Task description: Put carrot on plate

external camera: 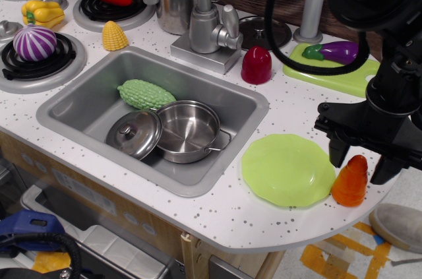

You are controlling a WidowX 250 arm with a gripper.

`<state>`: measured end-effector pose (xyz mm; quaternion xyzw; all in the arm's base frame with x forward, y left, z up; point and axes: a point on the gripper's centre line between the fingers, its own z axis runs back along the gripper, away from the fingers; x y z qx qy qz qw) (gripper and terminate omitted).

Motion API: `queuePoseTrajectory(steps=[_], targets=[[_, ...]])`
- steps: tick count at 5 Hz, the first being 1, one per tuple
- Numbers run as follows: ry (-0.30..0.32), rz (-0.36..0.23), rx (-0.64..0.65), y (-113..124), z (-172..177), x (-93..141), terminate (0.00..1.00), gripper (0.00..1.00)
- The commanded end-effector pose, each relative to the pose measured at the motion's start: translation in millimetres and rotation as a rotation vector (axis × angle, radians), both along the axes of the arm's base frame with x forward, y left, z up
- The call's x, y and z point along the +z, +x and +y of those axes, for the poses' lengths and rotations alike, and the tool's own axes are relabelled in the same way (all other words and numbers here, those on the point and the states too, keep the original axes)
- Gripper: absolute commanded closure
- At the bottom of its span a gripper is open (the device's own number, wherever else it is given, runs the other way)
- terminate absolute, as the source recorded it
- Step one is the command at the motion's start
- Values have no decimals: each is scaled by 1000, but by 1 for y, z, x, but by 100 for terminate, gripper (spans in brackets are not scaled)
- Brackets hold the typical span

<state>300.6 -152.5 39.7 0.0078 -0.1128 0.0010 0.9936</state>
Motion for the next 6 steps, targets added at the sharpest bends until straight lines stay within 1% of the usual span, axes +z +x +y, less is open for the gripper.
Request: queuePoseTrajectory(steps=[1, 2, 3, 4, 5, 6], targets=[[-9, -24, 25, 5, -7, 13, 0, 100], [-5, 32, 45, 7, -15, 36, 0, 100], [-4, 77, 47, 5, -11, 55, 0, 100], [49, 76, 35, 1, 0, 62, 0, 100], [78, 39, 6, 0, 19, 58, 0, 100], [112, -15, -17, -3, 32, 46, 0, 100]])
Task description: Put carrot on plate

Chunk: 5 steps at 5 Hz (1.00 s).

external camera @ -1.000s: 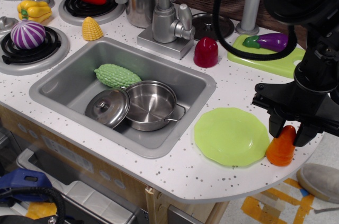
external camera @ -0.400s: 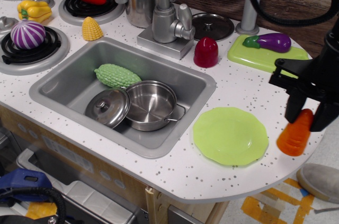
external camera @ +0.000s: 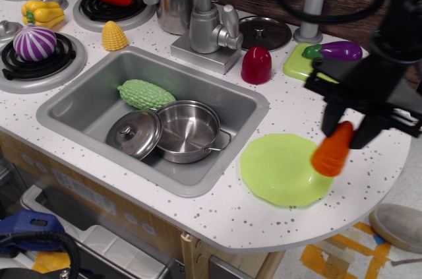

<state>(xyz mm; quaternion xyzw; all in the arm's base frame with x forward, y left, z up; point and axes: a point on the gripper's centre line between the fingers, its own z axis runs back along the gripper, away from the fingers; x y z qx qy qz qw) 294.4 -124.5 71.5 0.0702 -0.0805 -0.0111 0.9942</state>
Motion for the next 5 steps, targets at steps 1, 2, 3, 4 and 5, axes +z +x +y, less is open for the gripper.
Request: queuePoseTrajectory(steps=[1, 2, 3, 4, 5], targets=[[-10, -115, -36, 2, 16, 1, 0, 100], [-14, -136, -53, 2, 24, -9, 0, 100], [-8, -156, -66, -3, 32, -14, 0, 100], [-17, -172, -76, -3, 31, -16, 0, 0], [-17, -172, -76, -3, 31, -16, 0, 0]])
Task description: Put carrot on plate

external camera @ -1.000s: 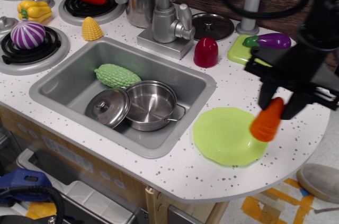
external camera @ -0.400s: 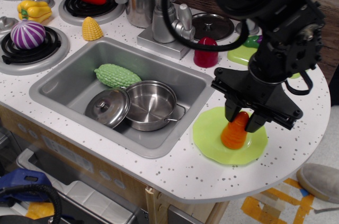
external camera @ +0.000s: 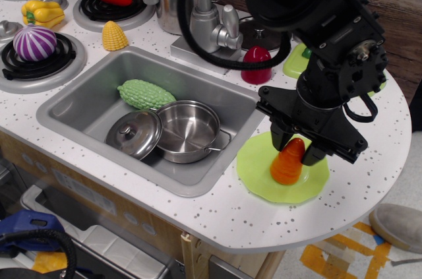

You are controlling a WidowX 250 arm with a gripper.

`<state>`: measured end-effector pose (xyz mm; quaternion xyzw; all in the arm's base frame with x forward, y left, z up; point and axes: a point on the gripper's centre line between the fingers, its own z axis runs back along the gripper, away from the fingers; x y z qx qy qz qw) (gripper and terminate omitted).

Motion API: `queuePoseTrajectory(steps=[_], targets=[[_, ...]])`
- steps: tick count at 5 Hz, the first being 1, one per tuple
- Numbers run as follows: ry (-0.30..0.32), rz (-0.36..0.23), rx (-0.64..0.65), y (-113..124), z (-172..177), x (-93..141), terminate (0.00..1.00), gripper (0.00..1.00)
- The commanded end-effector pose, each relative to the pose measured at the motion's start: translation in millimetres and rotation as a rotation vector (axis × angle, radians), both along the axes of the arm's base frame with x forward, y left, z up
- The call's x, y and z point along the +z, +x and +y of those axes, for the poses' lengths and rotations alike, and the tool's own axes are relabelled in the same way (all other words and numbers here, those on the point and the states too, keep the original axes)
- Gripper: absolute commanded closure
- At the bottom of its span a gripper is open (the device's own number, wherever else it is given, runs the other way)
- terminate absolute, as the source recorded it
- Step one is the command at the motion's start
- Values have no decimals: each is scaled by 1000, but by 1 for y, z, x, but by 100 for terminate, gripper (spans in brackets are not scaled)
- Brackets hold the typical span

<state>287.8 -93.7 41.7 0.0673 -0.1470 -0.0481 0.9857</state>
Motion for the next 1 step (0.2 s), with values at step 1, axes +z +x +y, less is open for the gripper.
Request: queuePoseTrajectory(steps=[1], targets=[[-19, -43, 7, 4, 1, 14, 100, 0]])
